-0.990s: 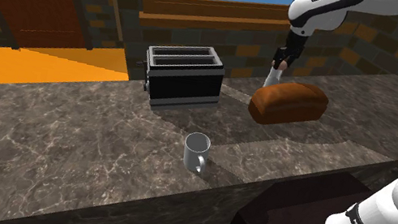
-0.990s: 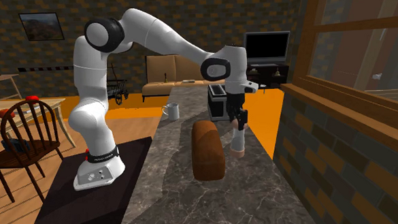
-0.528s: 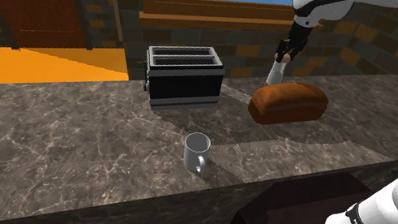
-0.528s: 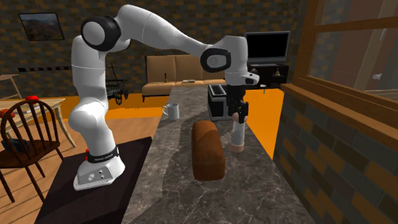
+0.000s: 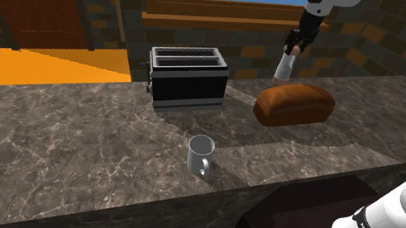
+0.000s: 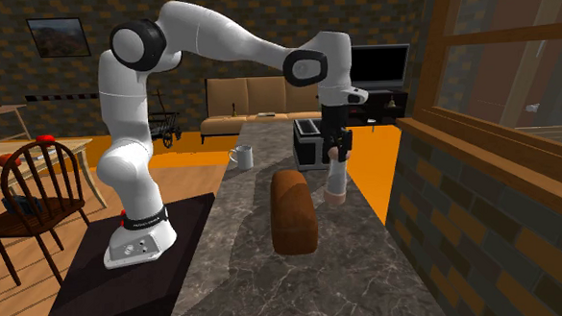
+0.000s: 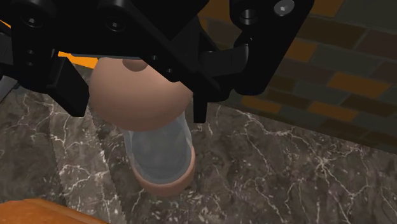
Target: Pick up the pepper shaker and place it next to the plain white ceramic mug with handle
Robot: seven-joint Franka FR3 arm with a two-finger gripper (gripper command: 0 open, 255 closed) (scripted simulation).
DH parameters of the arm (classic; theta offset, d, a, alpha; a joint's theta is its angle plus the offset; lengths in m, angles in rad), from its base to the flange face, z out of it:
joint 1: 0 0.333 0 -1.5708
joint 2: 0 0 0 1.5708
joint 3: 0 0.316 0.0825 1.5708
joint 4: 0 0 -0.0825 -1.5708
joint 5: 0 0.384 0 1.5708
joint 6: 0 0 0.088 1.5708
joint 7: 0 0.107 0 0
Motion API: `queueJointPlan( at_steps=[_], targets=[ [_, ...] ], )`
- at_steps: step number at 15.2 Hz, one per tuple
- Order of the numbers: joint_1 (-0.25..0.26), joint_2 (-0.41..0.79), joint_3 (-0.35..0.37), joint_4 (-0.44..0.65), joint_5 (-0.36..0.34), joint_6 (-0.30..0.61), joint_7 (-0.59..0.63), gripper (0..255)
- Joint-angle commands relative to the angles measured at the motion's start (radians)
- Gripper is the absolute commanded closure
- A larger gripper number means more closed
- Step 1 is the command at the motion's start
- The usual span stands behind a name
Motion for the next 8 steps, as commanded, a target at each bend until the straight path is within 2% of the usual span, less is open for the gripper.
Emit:
queueJointPlan(
  at_steps=[1,8],
  targets=[
    [0.001,-0.007,-0.001,0.022,-0.003,-0.028,0.004,255],
    [-0.001,-0.015,-0.002,0.105,-0.009,-0.119,0.010,255]
  ],
)
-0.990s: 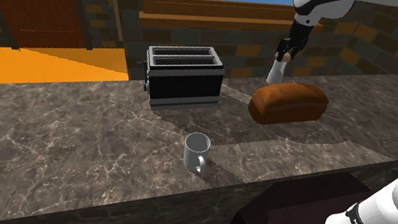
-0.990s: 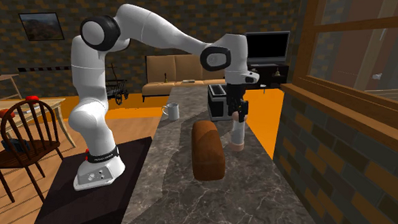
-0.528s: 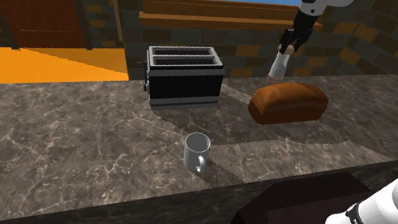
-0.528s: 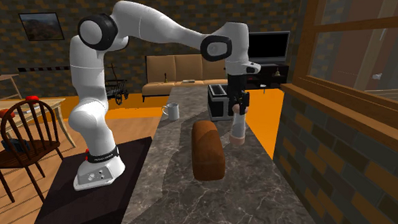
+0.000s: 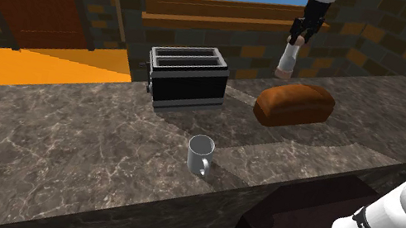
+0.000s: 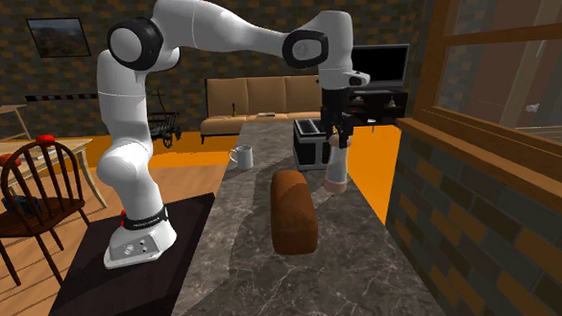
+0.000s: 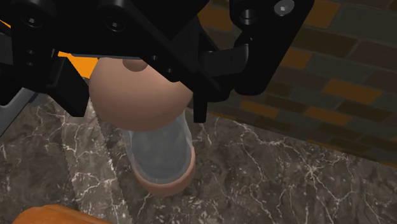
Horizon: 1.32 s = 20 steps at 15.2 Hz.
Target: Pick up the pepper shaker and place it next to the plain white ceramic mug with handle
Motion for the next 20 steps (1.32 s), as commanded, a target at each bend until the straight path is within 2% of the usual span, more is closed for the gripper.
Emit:
queueJointPlan(
  at_steps=[1,20],
  targets=[
    [0.000,-0.002,-0.001,0.025,-0.001,-0.027,0.002,255],
    [-0.019,0.046,-0.007,0.347,0.011,-0.303,0.006,255]
  ],
)
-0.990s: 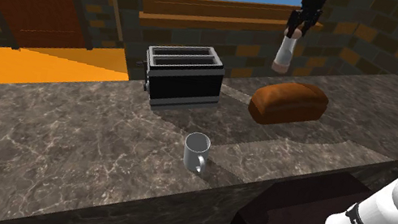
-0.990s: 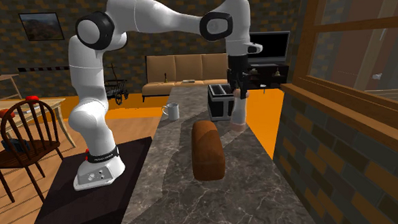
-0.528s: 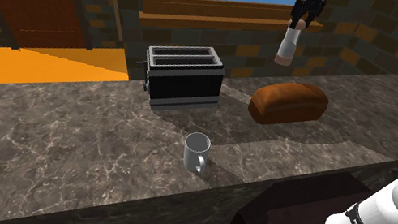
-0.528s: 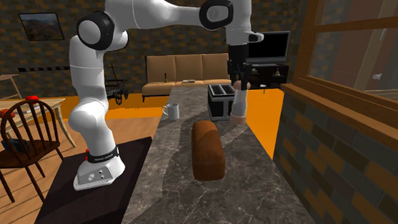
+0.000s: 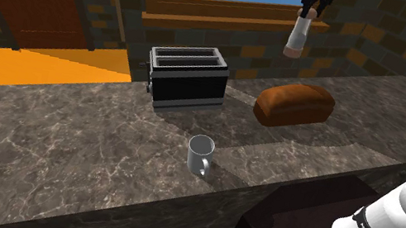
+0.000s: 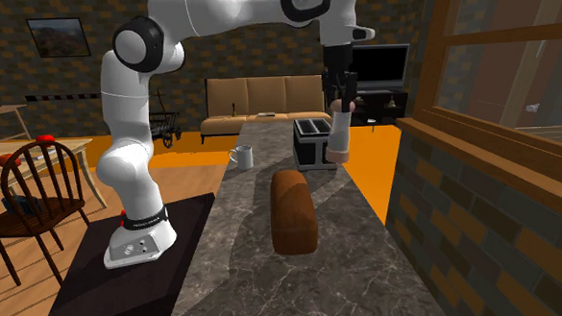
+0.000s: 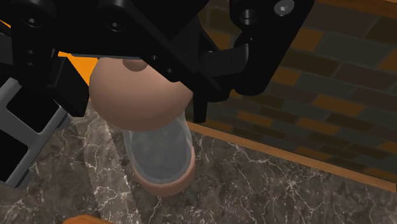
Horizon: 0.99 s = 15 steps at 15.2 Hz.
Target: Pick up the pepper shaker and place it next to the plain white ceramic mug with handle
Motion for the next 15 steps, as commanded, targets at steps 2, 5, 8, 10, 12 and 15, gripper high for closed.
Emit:
queueJointPlan(
  at_steps=[2,5,8,10,12,15],
  targets=[
    [-0.007,0.020,-0.001,0.071,0.006,-0.053,-0.001,255],
    [-0.015,0.043,-0.003,0.146,0.014,-0.105,-0.002,255],
    [0.024,-0.007,0.012,0.087,-0.007,-0.091,0.044,255],
    [0.061,-0.054,0.029,0.024,-0.027,-0.072,0.091,255],
    [0.094,-0.095,0.048,-0.028,-0.044,-0.057,0.140,255],
    [0.139,-0.146,0.080,-0.092,-0.066,-0.040,0.213,255]
  ],
)
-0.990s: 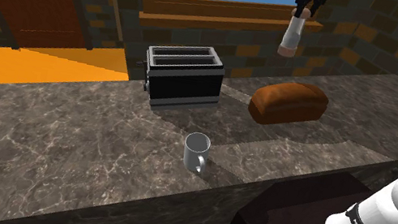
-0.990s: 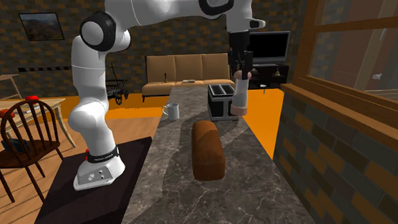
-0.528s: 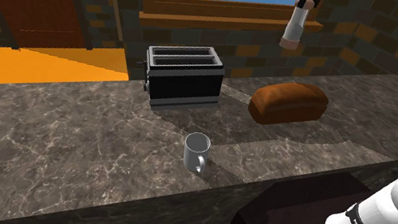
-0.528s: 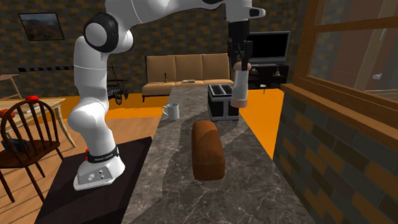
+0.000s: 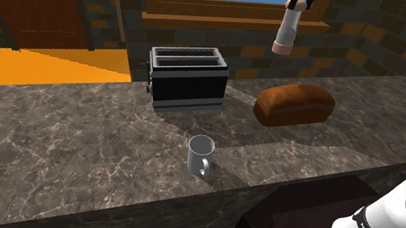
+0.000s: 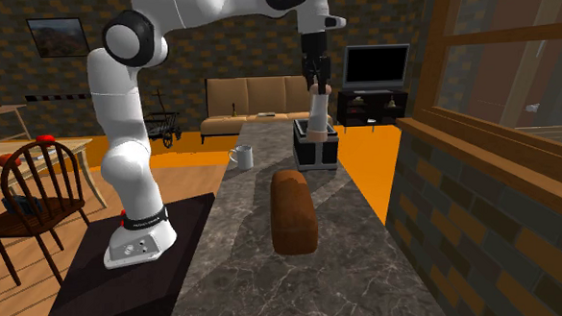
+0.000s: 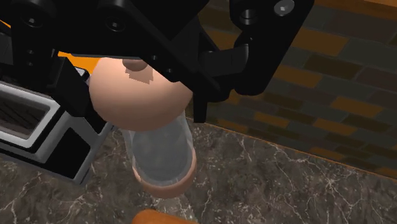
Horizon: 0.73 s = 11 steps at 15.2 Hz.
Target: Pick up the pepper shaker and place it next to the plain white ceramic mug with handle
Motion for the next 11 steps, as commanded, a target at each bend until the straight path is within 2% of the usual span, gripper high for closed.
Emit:
queueJointPlan(
  at_steps=[1,11],
  targets=[
    [0.029,-0.033,0.022,-0.043,-0.013,0.013,0.050,255],
    [0.153,-0.113,0.144,-0.139,-0.048,0.033,0.295,255]
  ],
)
